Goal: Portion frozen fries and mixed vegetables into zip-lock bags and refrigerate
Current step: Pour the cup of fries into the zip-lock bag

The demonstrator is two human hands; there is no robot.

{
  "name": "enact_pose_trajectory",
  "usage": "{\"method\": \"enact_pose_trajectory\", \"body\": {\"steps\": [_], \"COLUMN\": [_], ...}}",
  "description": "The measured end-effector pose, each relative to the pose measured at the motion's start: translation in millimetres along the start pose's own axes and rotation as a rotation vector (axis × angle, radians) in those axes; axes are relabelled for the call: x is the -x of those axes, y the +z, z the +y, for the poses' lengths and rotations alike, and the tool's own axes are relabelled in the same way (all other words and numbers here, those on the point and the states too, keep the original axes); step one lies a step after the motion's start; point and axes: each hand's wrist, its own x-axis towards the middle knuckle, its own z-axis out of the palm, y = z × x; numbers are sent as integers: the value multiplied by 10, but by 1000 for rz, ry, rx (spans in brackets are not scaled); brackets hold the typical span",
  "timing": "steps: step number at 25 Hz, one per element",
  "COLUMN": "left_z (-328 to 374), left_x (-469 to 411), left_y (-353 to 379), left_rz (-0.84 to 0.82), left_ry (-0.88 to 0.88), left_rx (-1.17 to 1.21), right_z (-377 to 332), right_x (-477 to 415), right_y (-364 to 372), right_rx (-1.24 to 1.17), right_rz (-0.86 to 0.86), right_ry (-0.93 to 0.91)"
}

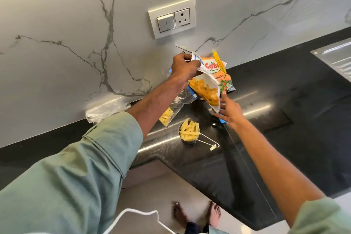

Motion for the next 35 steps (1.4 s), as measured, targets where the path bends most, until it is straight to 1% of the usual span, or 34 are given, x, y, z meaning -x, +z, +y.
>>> {"method": "enact_pose_trajectory", "body": {"steps": [1,2,5,7,9,10,11,12,13,14,15,16,17,19,20,21,22,24,25,27,28,29,30,32,35], "left_z": [-29,-54,-126,-203,-276,-305,-328,-332,-324,-325,-338,-378,-447,-657,-760,-834,-905,-998,-1026,-1051,-1057,-1056,-1061,-1063,-1062], "left_x": [-72,-131,-284,-365,-418,-451,-465,-453,-423,-396,-360,-319,-287,-328,-372,-406,-444,-475,-475,-454,-457,-459,-466,-453,-404], "left_y": [51,92,126,75,2,-27,-40,-32,-22,-14,-16,-36,-71,-162,-218,-268,-308,-331,-316,-279,-281,-296,-326,-404,-525], "left_rz": [2,10,87,149,177,167,114,26,-83,-180,-250,-293,-282,-176,-117,-75,-40,35,84,157,174,171,160,130,110], "left_ry": [2,4,-38,-16,20,6,-35,-88,-129,-124,-73,17,129,336,384,364,304,137,86,64,73,82,94,126,146], "left_rx": [-36,-66,-75,-158,-248,-242,-196,-131,-88,-111,-198,-325,-493,-821,-941,-1025,-1061,-1023,-977,-934,-926,-916,-904,-861,-770], "right_z": [87,177,383,448,520,535,542,545,542,532,529,530,537,601,647,686,723,755,751,723,721,734,761,870,936], "right_x": [-2,6,70,108,130,147,172,199,234,273,311,353,401,466,491,513,521,531,514,472,445,429,421,399,389], "right_y": [37,73,142,151,130,107,78,43,9,-18,-36,-47,-50,-34,-26,-17,-15,-24,-51,-191,-302,-423,-529,-652,-610], "right_rx": [43,83,268,415,618,757,875,954,992,1003,1003,1005,1003,957,927,905,896,862,850,876,939,1028,1130,1278,1356], "right_rz": [54,70,24,0,-30,-50,-63,-64,-75,-102,-147,-200,-254,-331,-349,-362,-377,-388,-348,-165,-73,-48,-92,-245,-354], "right_ry": [-59,-101,-149,-181,-198,-189,-169,-145,-117,-79,-33,3,25,39,29,6,-20,-61,-88,-185,-260,-329,-383,-470,-565]}}
